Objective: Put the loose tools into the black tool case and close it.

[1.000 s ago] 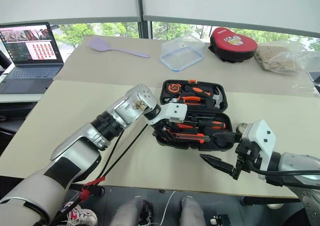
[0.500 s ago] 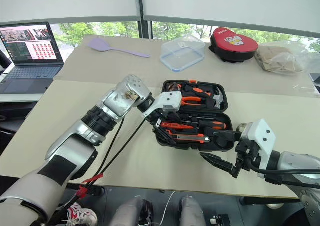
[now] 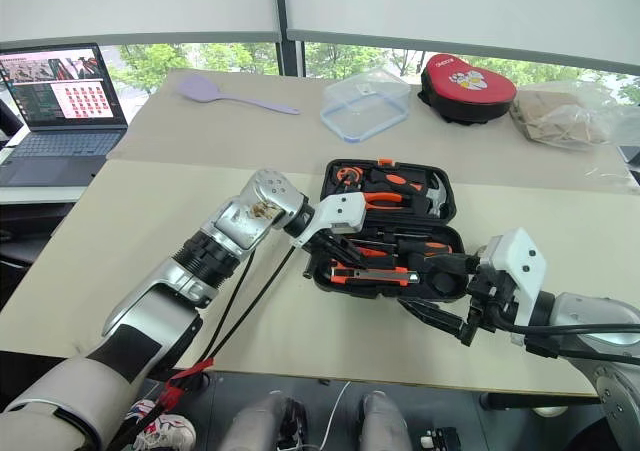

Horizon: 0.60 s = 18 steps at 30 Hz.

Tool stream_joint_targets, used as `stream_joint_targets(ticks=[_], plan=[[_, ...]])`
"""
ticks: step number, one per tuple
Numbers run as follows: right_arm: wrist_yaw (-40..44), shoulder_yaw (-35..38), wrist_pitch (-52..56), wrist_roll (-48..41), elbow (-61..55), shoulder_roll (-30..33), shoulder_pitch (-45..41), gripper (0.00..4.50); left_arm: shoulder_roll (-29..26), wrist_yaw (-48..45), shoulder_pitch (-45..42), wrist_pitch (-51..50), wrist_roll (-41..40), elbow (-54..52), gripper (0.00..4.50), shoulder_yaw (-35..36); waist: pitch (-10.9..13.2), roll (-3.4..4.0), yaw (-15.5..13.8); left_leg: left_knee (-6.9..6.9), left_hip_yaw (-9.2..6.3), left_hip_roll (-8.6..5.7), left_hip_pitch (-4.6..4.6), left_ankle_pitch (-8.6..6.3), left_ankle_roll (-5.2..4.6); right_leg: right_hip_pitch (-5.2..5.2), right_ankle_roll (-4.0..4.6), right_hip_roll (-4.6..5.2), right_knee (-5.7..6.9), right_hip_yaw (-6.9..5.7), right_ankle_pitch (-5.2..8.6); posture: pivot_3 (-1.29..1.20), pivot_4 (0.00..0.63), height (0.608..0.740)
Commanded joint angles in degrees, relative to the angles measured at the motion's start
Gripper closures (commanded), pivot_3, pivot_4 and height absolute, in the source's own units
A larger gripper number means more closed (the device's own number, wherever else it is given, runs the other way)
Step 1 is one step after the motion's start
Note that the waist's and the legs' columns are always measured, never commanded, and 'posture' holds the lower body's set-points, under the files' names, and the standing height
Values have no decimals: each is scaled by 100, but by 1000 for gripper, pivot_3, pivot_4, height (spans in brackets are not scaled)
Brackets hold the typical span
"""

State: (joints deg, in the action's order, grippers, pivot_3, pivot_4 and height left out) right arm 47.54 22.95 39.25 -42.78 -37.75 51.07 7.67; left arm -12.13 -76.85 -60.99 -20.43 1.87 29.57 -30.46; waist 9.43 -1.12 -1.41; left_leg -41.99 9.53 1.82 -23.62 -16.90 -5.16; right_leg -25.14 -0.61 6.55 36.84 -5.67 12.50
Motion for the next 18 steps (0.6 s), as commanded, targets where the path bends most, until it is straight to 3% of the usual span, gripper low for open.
stream_joint_targets(ticks=[1, 18], plan=[[6, 55, -72, -6, -105, 18, -5, 0, 97, 214, -11, 369, 216, 166, 4402, -79, 0, 0, -1, 0, 0, 0, -1, 0, 0, 0, 0, -1, 0, -1, 0, 0, 150, 731], [26, 128, -67, -22, -142, 44, 92, 0, 183, 556, 543, 1033, 648, 405, 4402, -272, -19, -3, -72, 0, -11, 4, 46, -11, -17, 54, 0, 10, -13, -8, 0, 0, 150, 731]])
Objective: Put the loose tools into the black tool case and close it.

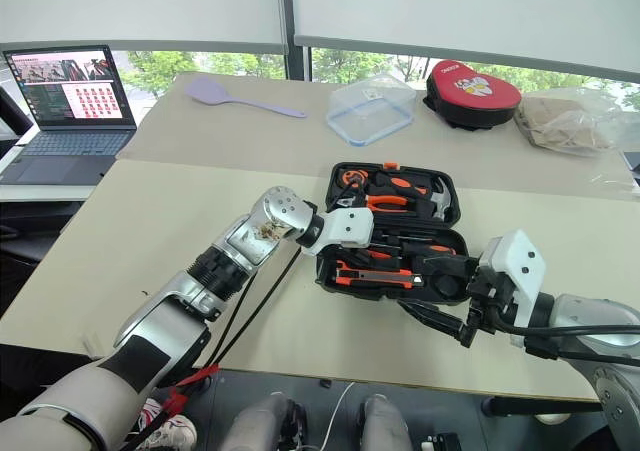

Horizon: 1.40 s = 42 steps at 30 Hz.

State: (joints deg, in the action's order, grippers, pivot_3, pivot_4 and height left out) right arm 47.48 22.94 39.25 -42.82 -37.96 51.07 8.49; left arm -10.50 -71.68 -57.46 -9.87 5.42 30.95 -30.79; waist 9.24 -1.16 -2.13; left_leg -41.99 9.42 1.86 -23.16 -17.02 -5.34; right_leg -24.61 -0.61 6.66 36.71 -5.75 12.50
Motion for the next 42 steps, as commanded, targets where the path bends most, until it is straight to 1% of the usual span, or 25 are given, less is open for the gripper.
stream_joint_targets(ticks=[1, 9, 14, 17, 18, 20, 22, 25, 29, 31, 35, 38, 40, 41, 42], plan=[[43, 132, -69, -19, -106, 54, 3, 0, 36, 58, 183, -46, 271, 269, 4402, -213, 0, 0, 1, 0, -1, 0, 1, 0, 0, 1, 0, 0, 0, 0, 0, 0, 150, 731], [109, 116, -91, 7, -45, 67, -39, 0, 97, 104, 325, -13, 335, 196, 4402, -230, 0, 0, 1, 0, -1, 1, 0, -1, -2, 1, 0, 0, -2, -1, 0, 0, 150, 731], [148, 122, -103, 27, -39, 69, -6, 0, 66, 155, 140, -84, 86, -10, 4402, 151, 0, 0, -2, 0, -2, 1, -2, -2, -3, 1, 0, 2, -3, -3, 0, 0, 150, 731], [173, 133, -110, 43, -15, 74, 6, 0, -1, -136, 87, -197, -328, -404, 4402, 472, 0, 0, 8, 0, -2, 1, -8, -2, -4, -6, 0, 2, -1, -3, 0, 0, 150, 731], [179, 132, -110, 46, -7, 75, 4, 0, -44, -292, 105, -272, -456, -574, 4402, 511, 0, 0, 13, 0, 0, 1, -13, -2, -3, -15, 0, 2, 2, -1, 0, 0, 150, 731], [185, 113, -108, 54, 0, 73, -6, 0, -159, -489, 185, -234, -470, -794, 4402, 408, 0, 0, 19, 0, 3, 0, -35, 2, 3, -40, 0, 0, 9, 4, -1, 0, 150, 731], [185, 77, -105, 73, 4, 65, -27, 0, -217, -524, 276, -77, -362, -852, 4402, 254, 0, 0, 13, 0, 4, -1, -34, 4, 6, -40, 0, -1, 9, 3, -1, 0, 150, 731], [191, 48, -88, 89, 13, 58, -64, 0, -158, -432, 340, 5, -202, -737, 4402, 97, 0, 0, 6, -1, 5, -3, -33, 4, 6, -38, -1, -2, 8, 3, -1, 0, 150, 731], [188, 35, -59, 96, 7, 47, -84, 0, -91, 133, 404, 822, 539, -144, 4402, -408, 0, 0, -19, -2, 4, -4, -33, 4, 5, -36, -2, -1, 5, 0, -1, 0, 150, 731], [165, 35, -38, 92, -4, 41, -88, 0, -42, 274, 378, 970, 659, 54, 4402, -449, 0, 0, -24, -2, 2, -4, -19, 0, -1, -17, -2, 1, -2, -2, -1, 0, 150, 731], [118, 148, -5, 81, -69, 5, 66, 0, -58, 163, 339, 743, 358, -83, 4402, -104, 0, 0, -4, -1, -1, -1, -3, -12, -19, 5, -5, 9, -13, -4, -3, 0, 150, 731], [85, 344, 2, 90, -88, -9, 258, 0, -306, -20, 358, 400, -119, -470, 4402, 401, 0, 0, 7, -1, -1, -1, -6, -12, -20, 1, -6, 12, -11, -6, -3, 0, 150, 731], [52, 563, 52, 39, -51, -9, 406, 0, -515, -114, 420, 136, -507, -788, 3900, 790, 0, 0, 51, -1, 2, 0, -16, -7, -11, -17, -6, 11, -2, 0, -3, 0, 150, 731], [89, 773, 92, 20, 22, -4, 565, 0, -694, -222, 507, -80, -866, -1058, 3664, 1118, 0, 0, 67, -1, 2, 0, -23, -5, -8, -26, -6, 11, 3, 2, -3, 0, 150, 731], [148, 1020, 116, 79, 140, 23, 756, 0, -939, -342, 588, -390, -1192, -1356, 3229, 1442, 0, 1, 83, -1, 2, -1, -28, -2, -4, -34, -6, 11, 9, 3, -4, 0, 150, 731]])
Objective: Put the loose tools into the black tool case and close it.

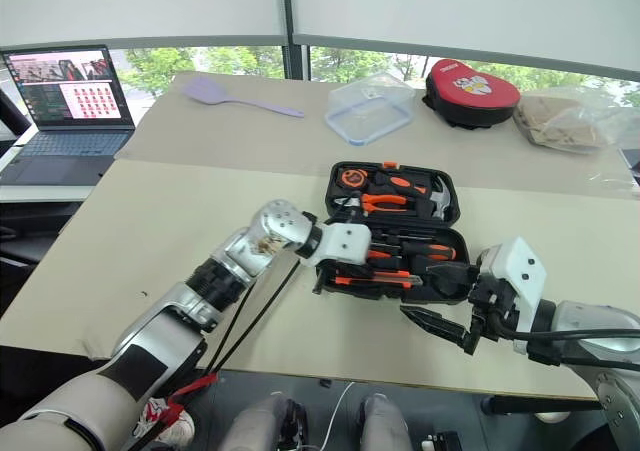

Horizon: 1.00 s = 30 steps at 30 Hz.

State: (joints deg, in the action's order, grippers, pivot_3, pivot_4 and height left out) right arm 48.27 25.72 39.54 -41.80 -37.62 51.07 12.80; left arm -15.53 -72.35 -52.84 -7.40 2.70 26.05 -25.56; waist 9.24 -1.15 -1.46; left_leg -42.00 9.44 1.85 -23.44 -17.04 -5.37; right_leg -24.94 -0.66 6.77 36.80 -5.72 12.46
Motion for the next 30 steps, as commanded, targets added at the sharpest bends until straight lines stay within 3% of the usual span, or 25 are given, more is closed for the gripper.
stream_joint_targets(ticks=[1, 5, 9, 12, 15, 22, 30], plan=[[152, 984, 127, 27, 243, 61, 507, 0, -691, -393, 189, -997, -1168, -1119, 2925, 1171, 0, 1, 25, 1, 1, 0, -3, 3, 4, -5, 0, -2, 2, 1, 0, 0, 150, 731], [727, 1775, -16, 317, 965, 298, 1098, 0, -1680, -840, 532, -2379, -2189, -2097, 1540, 1954, 0, 3, 75, 3, 3, 2, -1, 6, 11, -4, -3, -10, 2, 1, 3, 0, 150, 731], [1246, 1953, -384, 778, 1876, 700, 1225, 0, -2798, -1324, 1253, -2967, -2884, -3031, 100, 2520, -1, 6, 89, 10, 3, 1, 30, 5, 12, 24, -9, -10, -5, 6, 8, 0, 150, 731], [1426, 1677, -681, 1058, 2544, 1030, 870, 0, -3397, -1418, 1764, -3235, -3181, -3536, 45, 2775, 0, 7, 96, 15, 3, 2, 43, 4, 15, 34, -30, -10, -8, 9, 24, 0, 150, 731], [1230, 836, -1022, 1475, 3295, 1277, -54, 0, -3700, -1320, 2291, -3162, -3303, -4098, 45, 2916, 3, 12, 121, 18, 2, 2, 58, 4, 19, 49, -29, -9, -12, 12, 25, 0, 150, 731], [1242, -1313, -2766, 3022, 4900, 1221, -1863, 0, -3735, -827, 2615, -3239, -3543, -4684, 45, 2916, 12, 26, 83, 24, 1, -1, 58, 6, 24, 48, 5, 14, -4, 16, 26, 0, 150, 731], [1419, -2296, -3945, 3681, 6414, 745, -3164, 0, -3872, -489, 2712, -3308, -3526, -4748, 45, 2876, 19, 37, 160, 25, 14, -1, 61, 15, 37, 46, -2, -8, 2, 3, 30, 0, 150, 731]])
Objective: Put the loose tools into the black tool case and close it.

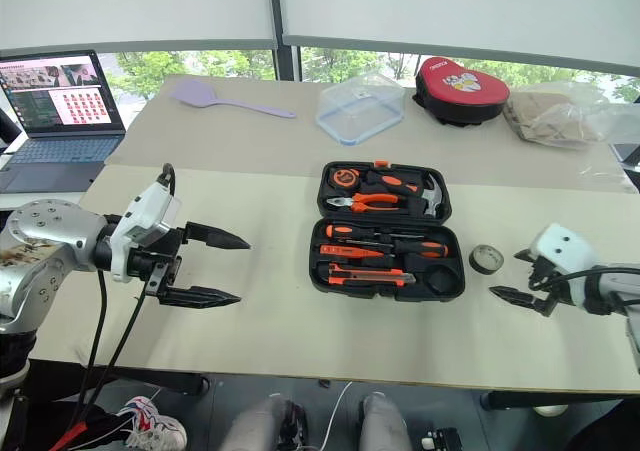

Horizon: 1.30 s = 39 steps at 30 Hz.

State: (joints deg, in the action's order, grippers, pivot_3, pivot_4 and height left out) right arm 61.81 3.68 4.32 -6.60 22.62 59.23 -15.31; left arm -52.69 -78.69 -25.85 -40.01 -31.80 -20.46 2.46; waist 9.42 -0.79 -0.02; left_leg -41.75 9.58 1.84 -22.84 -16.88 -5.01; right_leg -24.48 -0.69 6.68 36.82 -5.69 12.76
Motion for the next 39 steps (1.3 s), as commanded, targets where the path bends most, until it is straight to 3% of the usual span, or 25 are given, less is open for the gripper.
stream_joint_targets(ticks=[1, 10, 17, 18, 25, 30, 36, 39], plan=[[29, -119, -507, 205, 476, -121, -426, 0, -177, 169, 35, -15, -35, -66, 45, 61, 0, 1, 34, 0, 1, 0, 1, 1, 1, 0, 0, -2, 0, 1, 0, 0, 150, 731], [180, 83, -363, 38, -83, -52, -378, 0, -251, 256, 44, 113, -38, -16, 45, 26, 4, 8, 66, 3, 0, 4, 4, 2, 5, 1, 1, -3, 2, 3, 1, 0, 150, 731], [272, -233, -247, 204, 0, -249, -424, 0, -192, 302, -117, 229, -11, 87, 45, -116, 4, 9, 65, 3, 0, 4, 3, 1, 5, -1, 2, -2, 2, 2, 0, 0, 150, 731], [289, -277, -248, 235, 46, -266, -432, 511, -196, 301, -133, 242, -15, 97, 0, -129, 4, 9, 68, 3, 0, 5, 3, 1, 6, -1, 3, -3, 2, 2, 0, 0, 150, 731], [301, -241, -106, 113, 444, -517, -819, 2807, -243, 266, -181, 306, -16, 107, 0, -170, 4, 8, 93, 3, 3, 6, 9, 2, 7, 3, 3, -6, 3, 5, 0, 0, 150, 731], [582, 121, 68, -245, -59, -257, -739, 4449, -376, 173, 12, 605, 175, 69, 0, -223, 9, 16, 81, 6, 5, 5, 7, 3, 8, -2, 6, -5, 6, 5, 1, 0, 150, 731], [1563, 711, 1778, -1777, -2133, 338, -213, 4449, -351, 197, 86, 703, 198, -28, 0, -313, 24, 42, 57, 6, 1, 6, 2, 3, 8, -7, 6, 0, 8, 7, 0, 0, 150, 731], [1569, 653, 2307, -2099, -3124, 446, 189, 4449, -317, 200, 103, 789, 248, -40, 0, -393, 22, 37, 53, 8, -5, 12, 3, 1, 11, -5, 8, -2, 8, 5, 1, 0, 150, 731]])
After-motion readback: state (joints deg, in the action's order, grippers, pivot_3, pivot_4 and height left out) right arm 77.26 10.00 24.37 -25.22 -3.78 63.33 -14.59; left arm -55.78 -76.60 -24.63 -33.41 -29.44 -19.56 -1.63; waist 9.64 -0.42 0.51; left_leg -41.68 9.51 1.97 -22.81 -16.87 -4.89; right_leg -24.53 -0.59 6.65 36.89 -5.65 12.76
